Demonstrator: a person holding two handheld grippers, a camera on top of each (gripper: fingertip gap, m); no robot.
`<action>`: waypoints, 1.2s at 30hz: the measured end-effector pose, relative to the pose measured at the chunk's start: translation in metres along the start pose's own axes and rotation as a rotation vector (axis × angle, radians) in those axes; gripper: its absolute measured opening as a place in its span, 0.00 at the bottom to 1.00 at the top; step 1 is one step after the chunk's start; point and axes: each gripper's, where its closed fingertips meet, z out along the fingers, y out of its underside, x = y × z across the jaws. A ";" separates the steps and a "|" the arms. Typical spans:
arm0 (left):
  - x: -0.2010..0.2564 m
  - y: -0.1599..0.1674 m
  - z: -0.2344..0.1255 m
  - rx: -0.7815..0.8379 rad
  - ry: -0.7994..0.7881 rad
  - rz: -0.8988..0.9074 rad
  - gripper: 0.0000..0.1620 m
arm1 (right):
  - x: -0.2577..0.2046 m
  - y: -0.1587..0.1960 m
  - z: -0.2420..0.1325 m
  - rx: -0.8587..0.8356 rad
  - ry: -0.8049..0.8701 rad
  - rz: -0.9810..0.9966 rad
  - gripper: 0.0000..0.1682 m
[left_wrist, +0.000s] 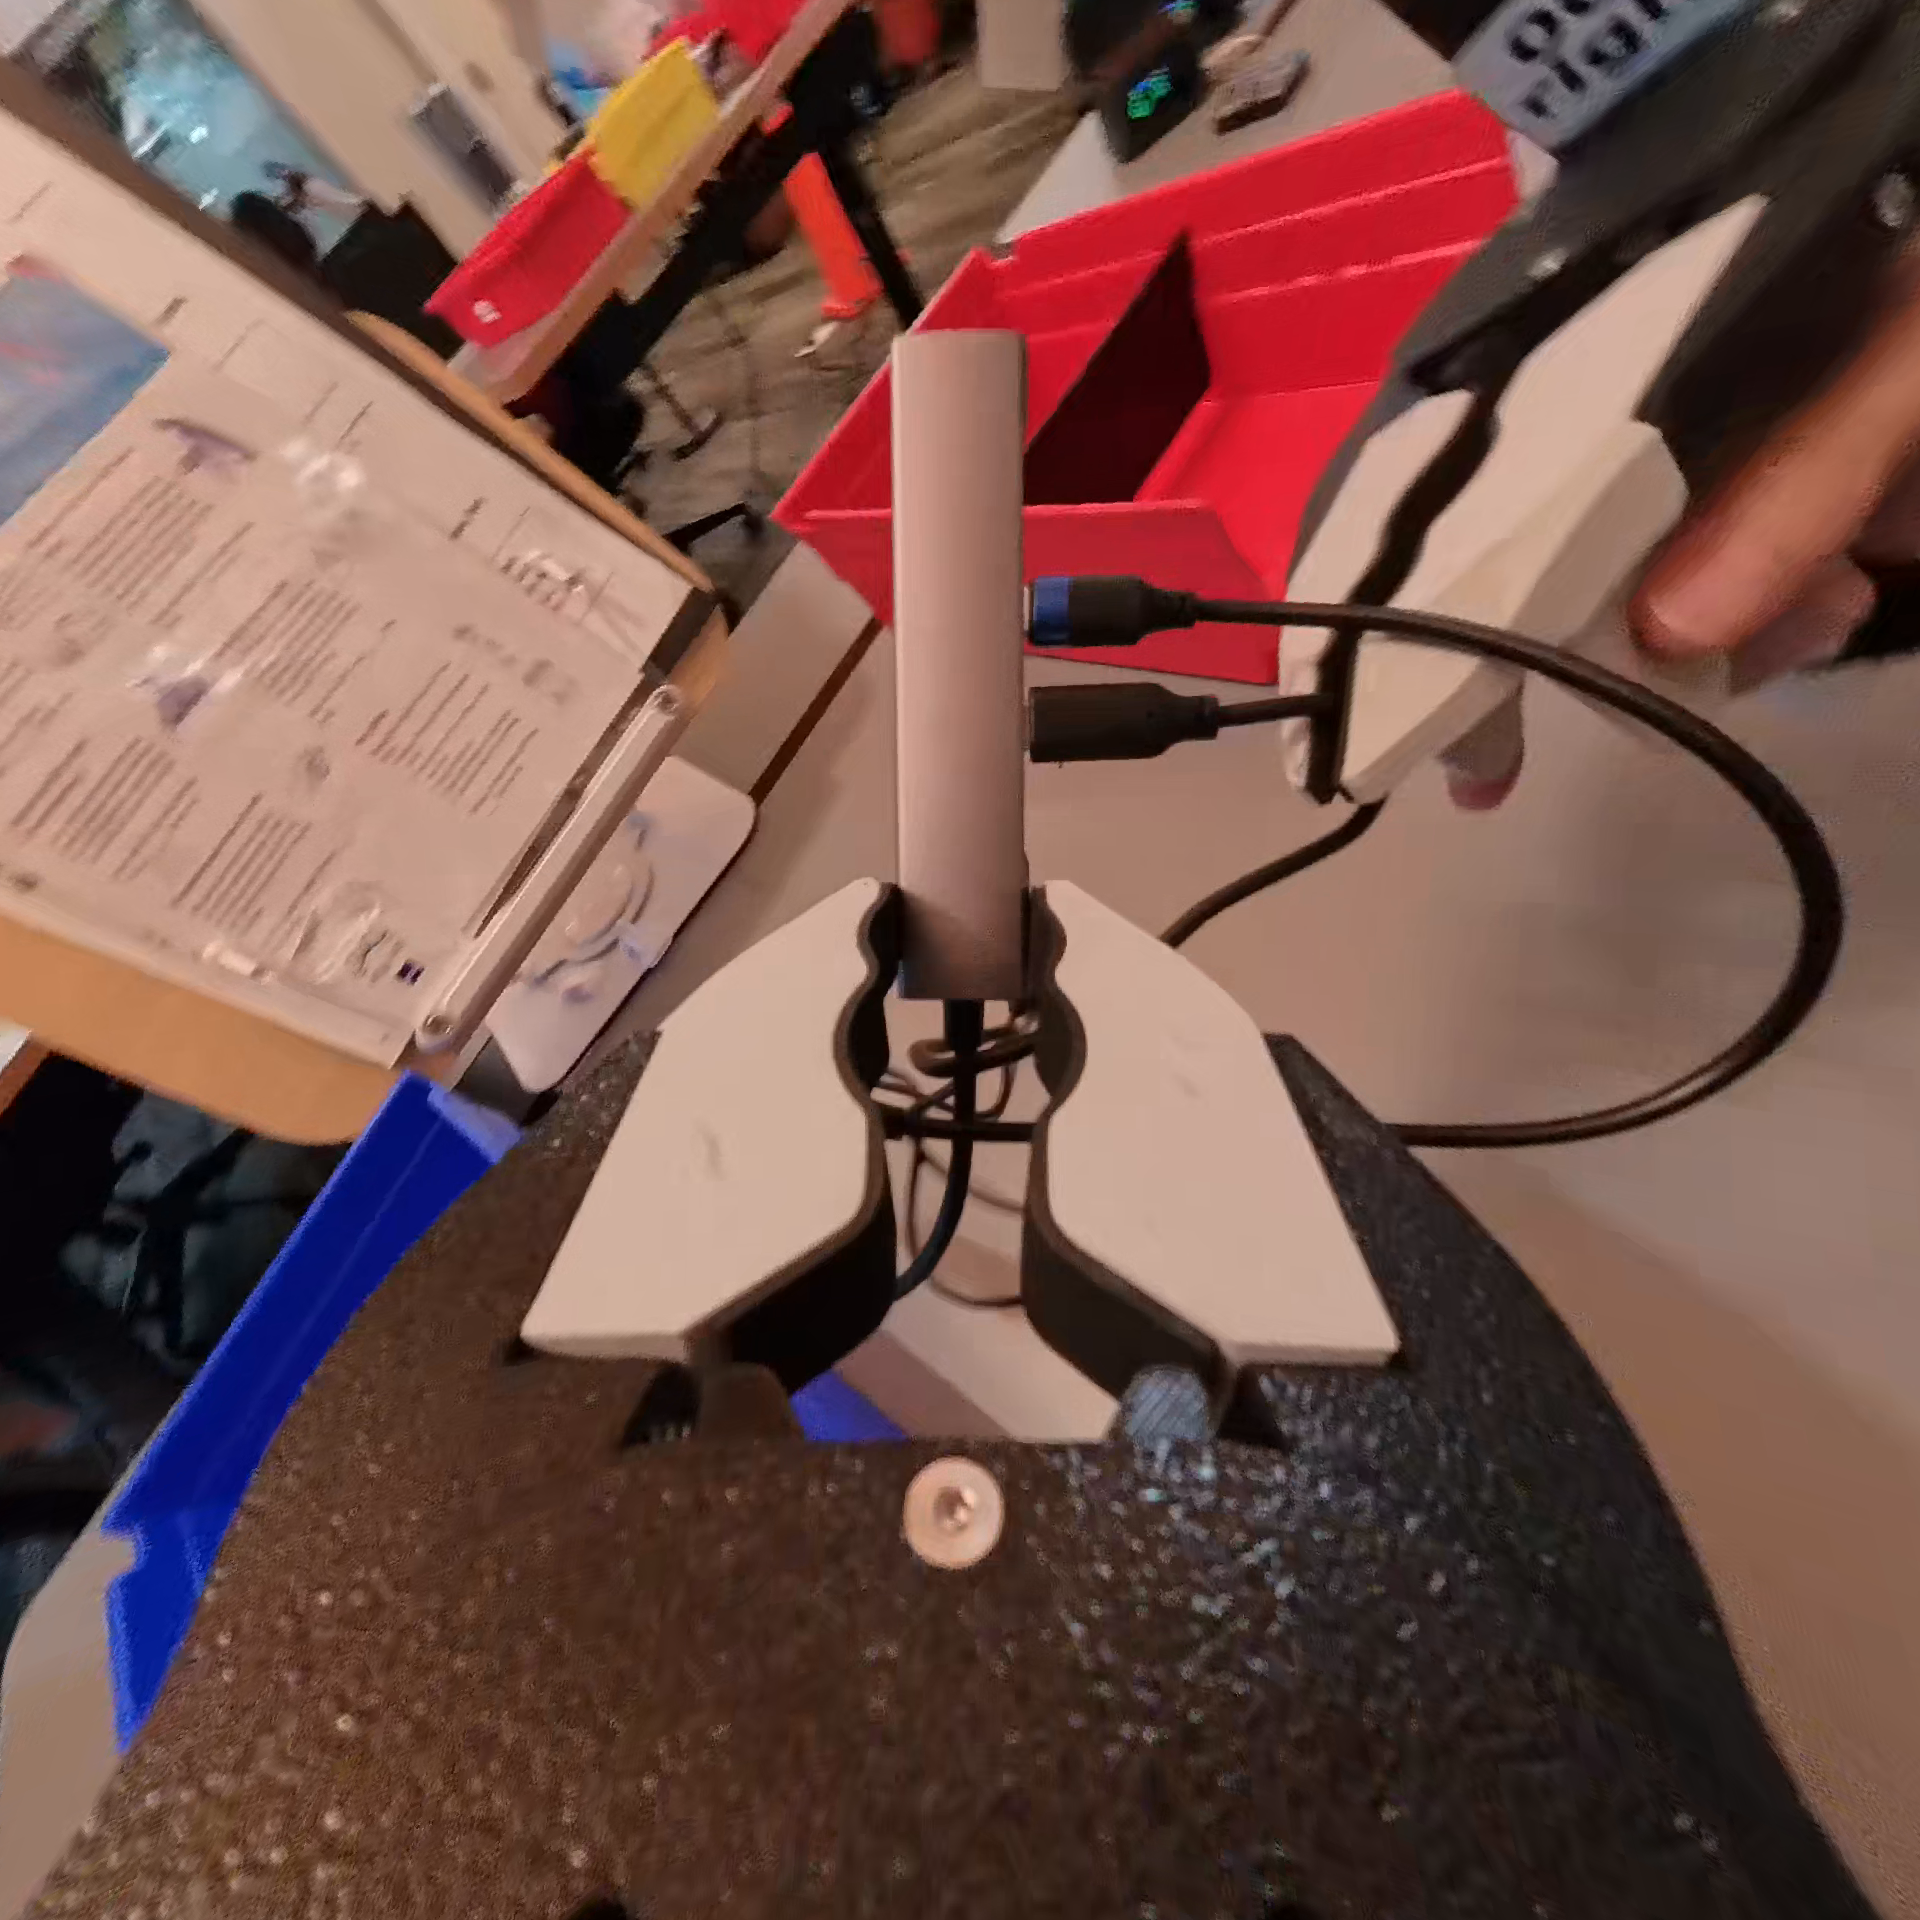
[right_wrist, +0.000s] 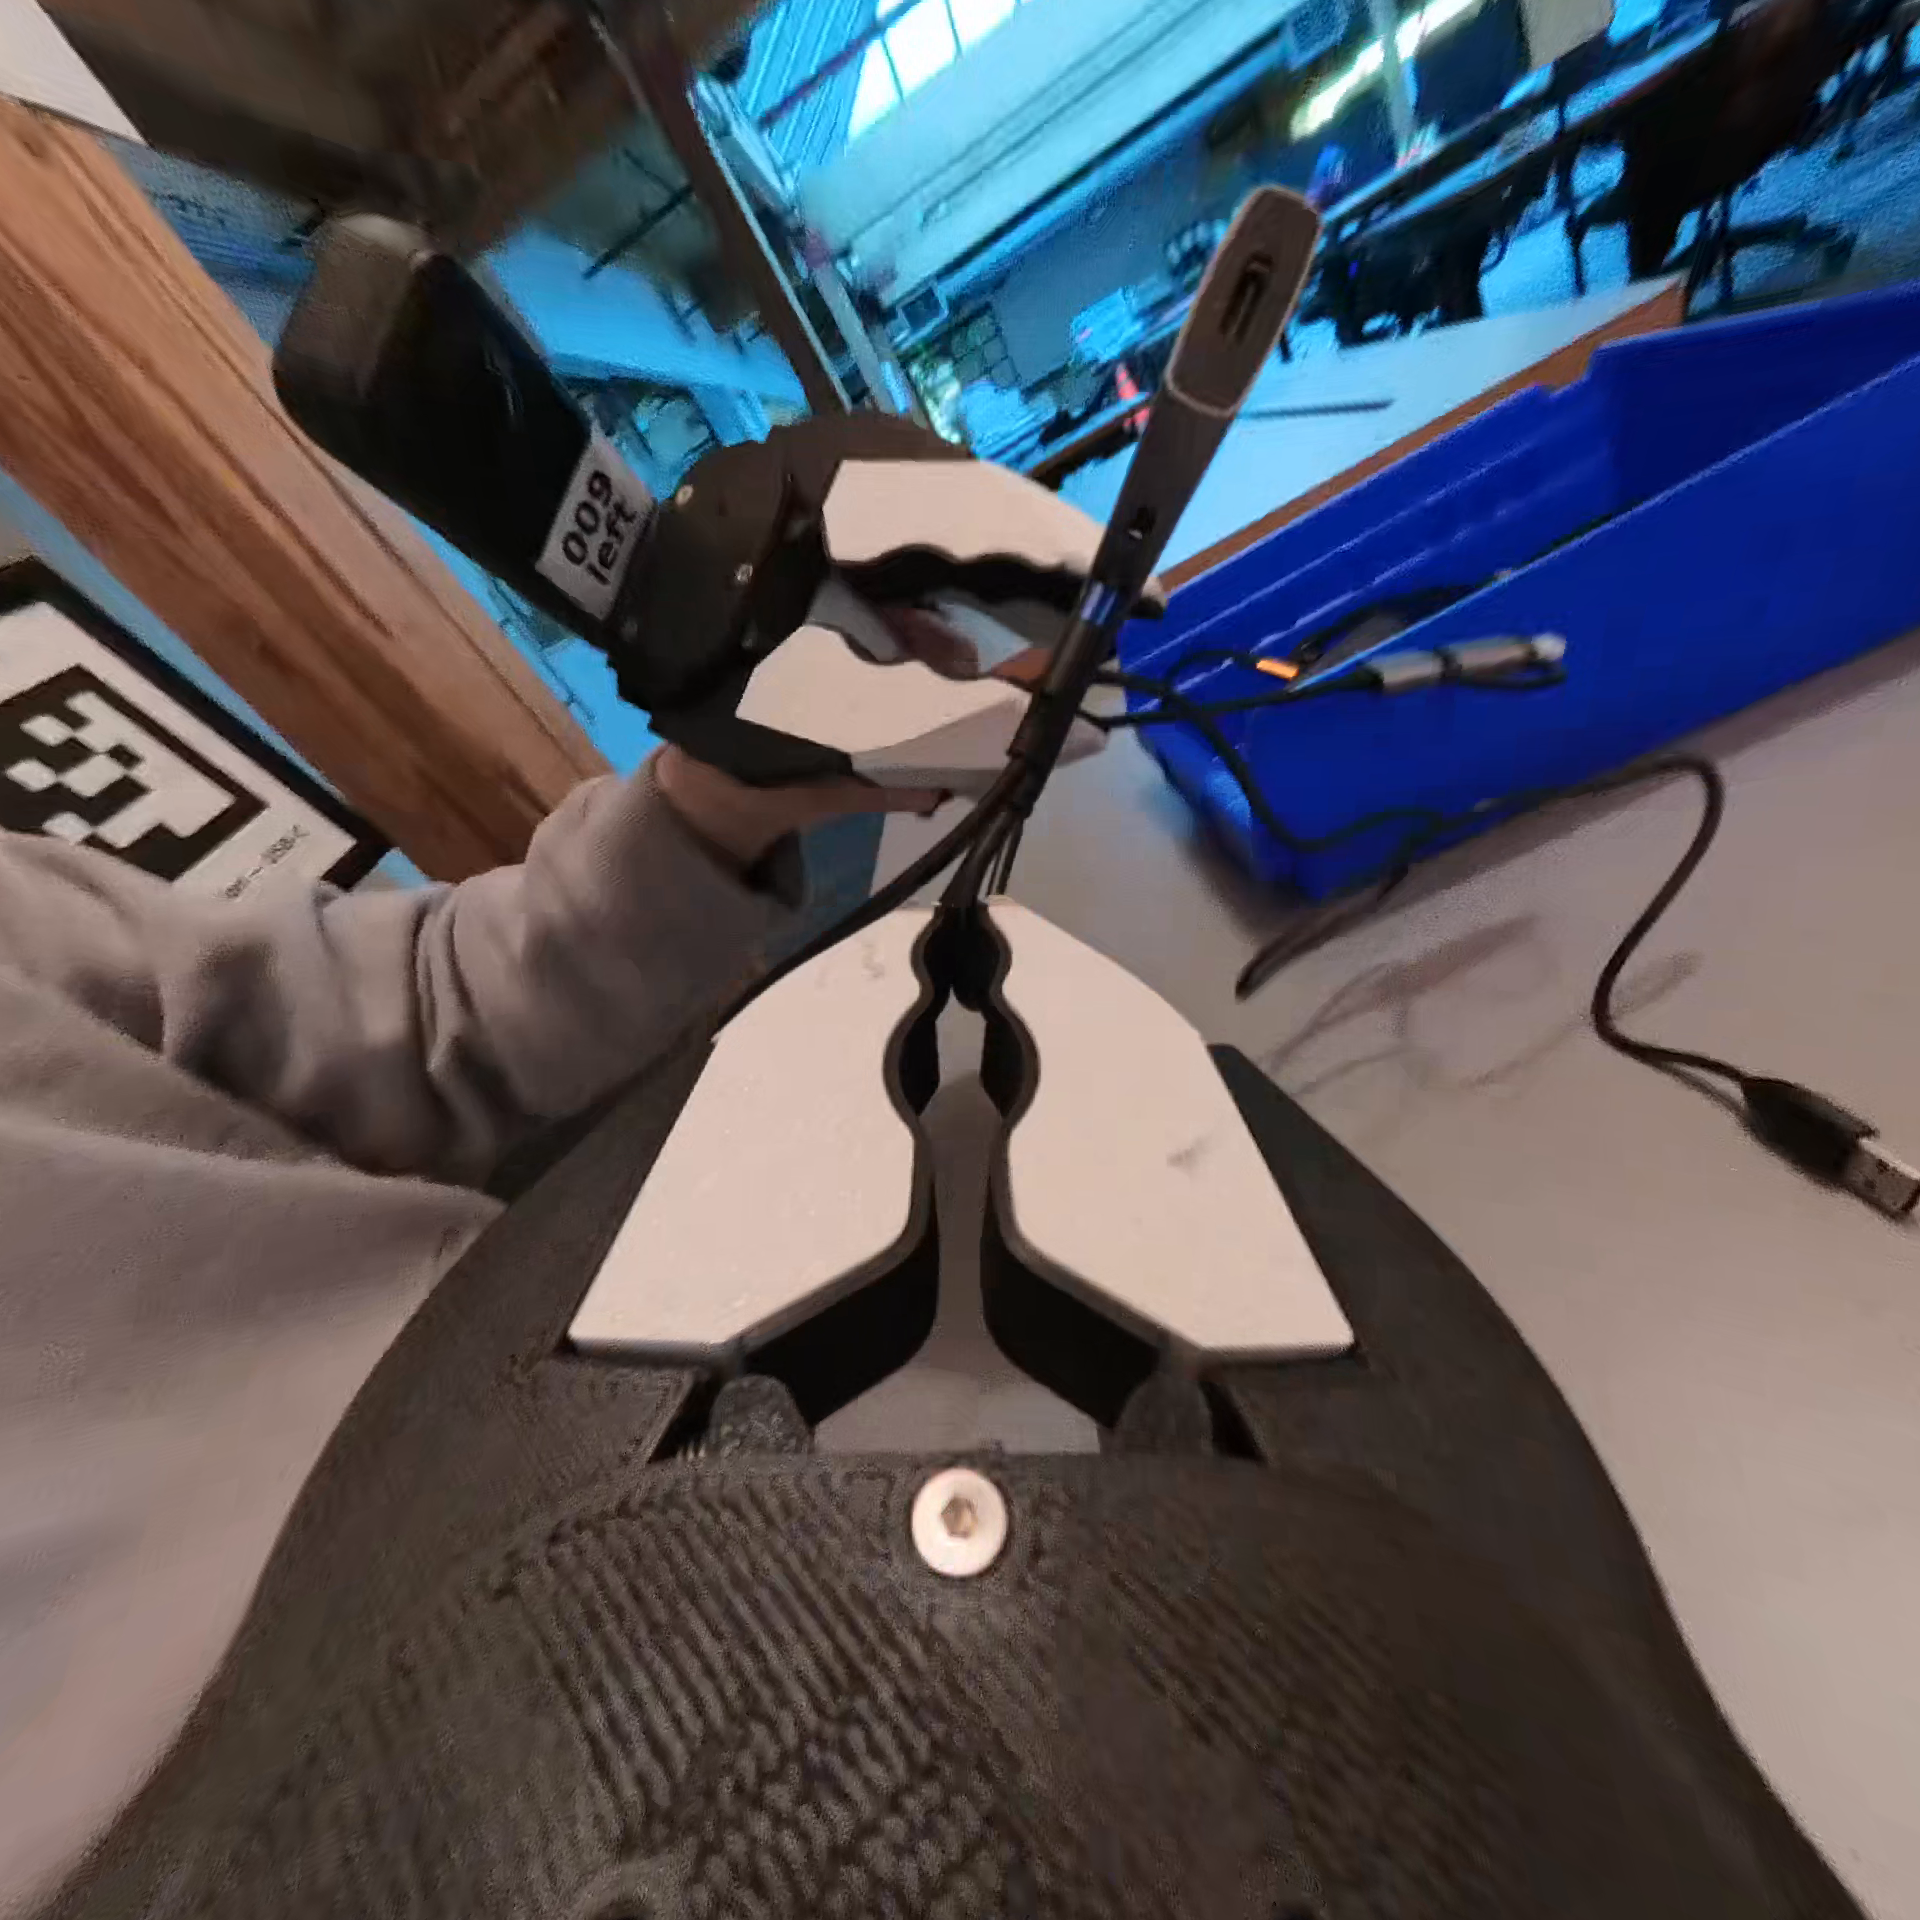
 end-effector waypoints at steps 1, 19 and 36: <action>0.002 -0.004 0.001 0.016 0.017 0.032 0.14 | -0.004 0.001 -0.003 -0.018 -0.032 0.021 0.02; -0.005 -0.023 0.012 0.098 -0.164 -0.116 0.15 | -0.013 -0.025 0.015 0.208 0.020 -0.216 0.00; -0.030 -0.040 -0.004 0.156 -0.192 -0.224 0.12 | 0.020 -0.036 -0.027 0.294 0.063 -0.038 0.08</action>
